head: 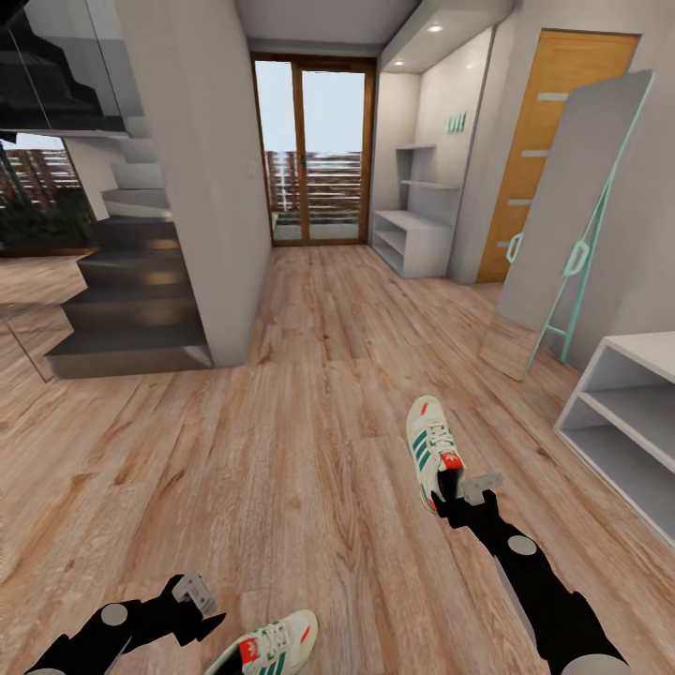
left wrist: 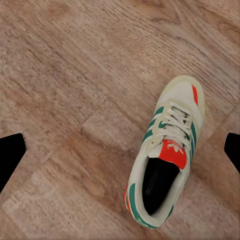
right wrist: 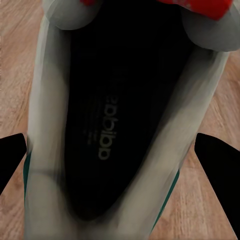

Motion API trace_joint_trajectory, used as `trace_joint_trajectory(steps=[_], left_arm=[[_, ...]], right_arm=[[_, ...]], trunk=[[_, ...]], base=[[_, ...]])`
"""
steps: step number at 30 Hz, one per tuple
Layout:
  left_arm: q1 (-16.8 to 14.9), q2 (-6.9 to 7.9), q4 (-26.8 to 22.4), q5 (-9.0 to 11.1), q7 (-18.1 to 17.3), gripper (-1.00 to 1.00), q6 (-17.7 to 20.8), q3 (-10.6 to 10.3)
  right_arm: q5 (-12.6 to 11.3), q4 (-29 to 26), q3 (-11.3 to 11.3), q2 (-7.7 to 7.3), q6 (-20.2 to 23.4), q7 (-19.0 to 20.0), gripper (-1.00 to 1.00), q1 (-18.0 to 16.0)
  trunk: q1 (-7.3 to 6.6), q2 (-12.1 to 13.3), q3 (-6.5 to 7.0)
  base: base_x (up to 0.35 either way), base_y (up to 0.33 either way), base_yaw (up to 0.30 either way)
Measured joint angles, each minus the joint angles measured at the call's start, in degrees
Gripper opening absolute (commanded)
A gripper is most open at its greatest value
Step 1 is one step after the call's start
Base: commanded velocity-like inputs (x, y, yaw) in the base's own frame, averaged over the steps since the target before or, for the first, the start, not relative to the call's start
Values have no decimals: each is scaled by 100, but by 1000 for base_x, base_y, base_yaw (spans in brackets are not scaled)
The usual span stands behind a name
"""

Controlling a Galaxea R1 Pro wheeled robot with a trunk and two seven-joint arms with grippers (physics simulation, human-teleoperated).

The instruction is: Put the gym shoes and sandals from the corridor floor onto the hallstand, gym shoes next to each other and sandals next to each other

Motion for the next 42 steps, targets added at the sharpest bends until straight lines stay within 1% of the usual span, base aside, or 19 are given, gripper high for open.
trace_joint_trajectory(steps=[5, 15, 27, 42], left_arm=[[0, 0, 0, -1, 0, 100, -1, -4], [1, -8, -5, 5, 0, 100, -1, -5], [-3, -13, -16, 2, -1, 100, 4, -3], [-1, -17, 21, -3, -15, 100, 14, -14]], right_arm=[[1, 0, 0, 0, 0, 0, -100, 0], [2, 0, -1, 0, -6, -6, -100, -1], [2, -9, -9, 0, -1, -6, -100, 0], [-6, -25, -33, 0, 30, -14, -100, 0]], trunk=[[0, 0, 0], [0, 0, 0], [0, 0, 0], [329, -600, -278]], base=[[0, 53, 27], [0, 7, 182], [0, 0, 20], [0, 0, 2]])
